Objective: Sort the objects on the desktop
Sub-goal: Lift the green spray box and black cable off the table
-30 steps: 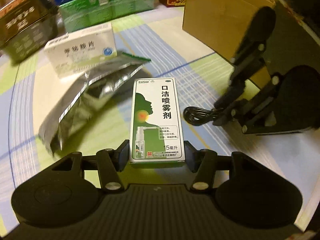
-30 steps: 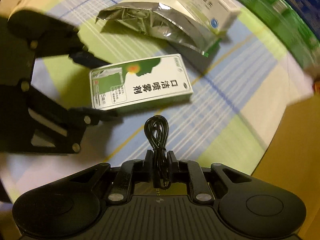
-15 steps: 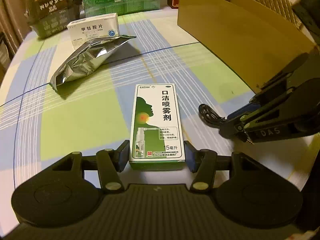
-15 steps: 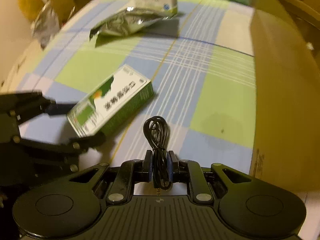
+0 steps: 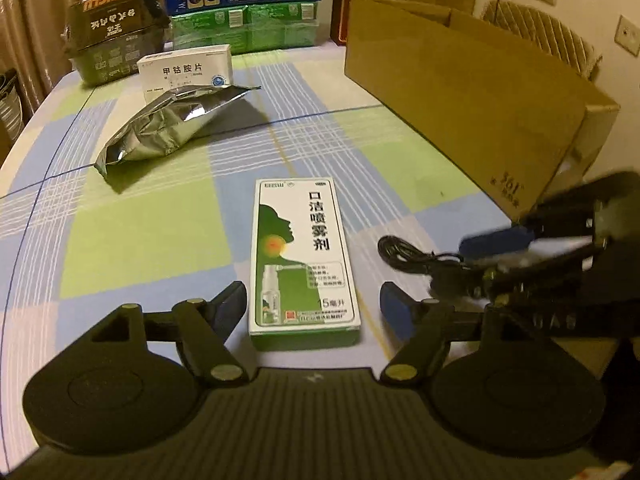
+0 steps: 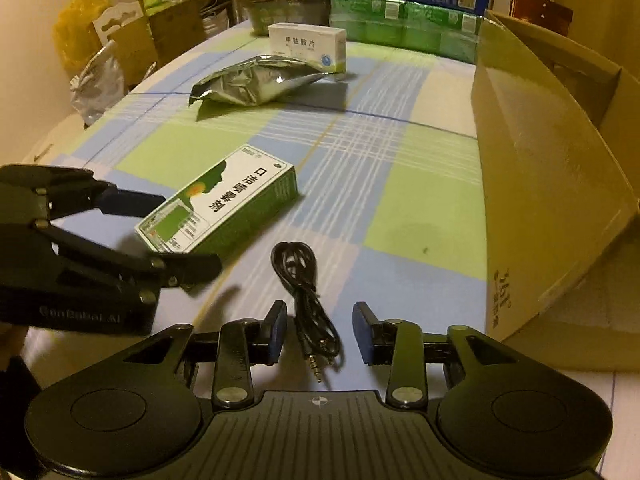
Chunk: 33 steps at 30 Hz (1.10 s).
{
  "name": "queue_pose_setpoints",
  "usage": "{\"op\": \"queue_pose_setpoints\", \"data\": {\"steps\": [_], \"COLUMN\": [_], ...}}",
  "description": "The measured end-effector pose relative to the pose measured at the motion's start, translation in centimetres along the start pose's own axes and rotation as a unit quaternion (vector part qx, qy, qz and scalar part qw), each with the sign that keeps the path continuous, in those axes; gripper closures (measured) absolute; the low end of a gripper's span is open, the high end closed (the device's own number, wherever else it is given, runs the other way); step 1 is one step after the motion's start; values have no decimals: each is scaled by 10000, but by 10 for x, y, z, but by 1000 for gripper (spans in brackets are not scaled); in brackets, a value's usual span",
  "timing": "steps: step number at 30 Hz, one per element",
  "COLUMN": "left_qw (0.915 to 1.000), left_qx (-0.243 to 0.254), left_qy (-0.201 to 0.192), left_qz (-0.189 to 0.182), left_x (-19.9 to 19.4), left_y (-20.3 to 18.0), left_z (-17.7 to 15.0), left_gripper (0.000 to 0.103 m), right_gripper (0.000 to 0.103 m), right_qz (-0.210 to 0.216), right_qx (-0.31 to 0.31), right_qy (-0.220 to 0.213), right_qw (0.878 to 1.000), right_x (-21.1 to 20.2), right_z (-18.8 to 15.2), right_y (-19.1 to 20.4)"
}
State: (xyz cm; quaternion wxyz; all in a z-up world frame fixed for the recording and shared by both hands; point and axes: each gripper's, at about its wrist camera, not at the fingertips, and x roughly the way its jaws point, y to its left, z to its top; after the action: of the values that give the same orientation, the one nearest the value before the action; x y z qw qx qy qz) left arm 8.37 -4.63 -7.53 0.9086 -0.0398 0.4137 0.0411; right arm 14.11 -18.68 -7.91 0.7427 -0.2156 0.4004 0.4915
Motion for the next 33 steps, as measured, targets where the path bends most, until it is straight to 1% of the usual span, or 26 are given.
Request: {"op": "queue_pose_setpoints", "data": {"steps": [3,7,11,14,18,21,24,27,30,33], "left_qw": [9999,9998,9998,9999,9999,9999,9998,9997,9998,9997], "left_qx": [20,-131,-124,-74,-57,-77,-82,-80,-75,-8], "left_qy": [-64,-112,-142,-127,-102,-80,-68,-62,-36,-10], "left_qz": [86,54,39,62,91,117,150,205,200,247], "left_x": [3,6,9,12,13,15,17,20,21,23], "left_y": [2,7,5,4,3,3,3,3,3,2], "left_z": [1,4,7,7,7,7,8,9,10,10], "left_gripper": [34,34,34,35,37,39,44,45,50,52], "right_gripper": [69,70,77,86,90,90,90,90,90,90], "right_qz": [57,8,-18,-69,-78,-73,-52,-44,-42,-30], "right_qx": [-86,-380,-389,-355,-327,-299,-229,-181,-127,-60], "right_qy": [1,-77,-126,-163,-202,-215,-219,-231,-249,-253], "right_qw": [9999,9992,9992,9992,9992,9993,9995,9996,9996,9997], "right_x": [2,3,4,4,4,3,3,3,3,3], "right_z": [-2,-7,-8,-7,-7,-7,-7,-7,-7,-6], "right_y": [2,10,10,10,10,11,9,9,8,7]}}
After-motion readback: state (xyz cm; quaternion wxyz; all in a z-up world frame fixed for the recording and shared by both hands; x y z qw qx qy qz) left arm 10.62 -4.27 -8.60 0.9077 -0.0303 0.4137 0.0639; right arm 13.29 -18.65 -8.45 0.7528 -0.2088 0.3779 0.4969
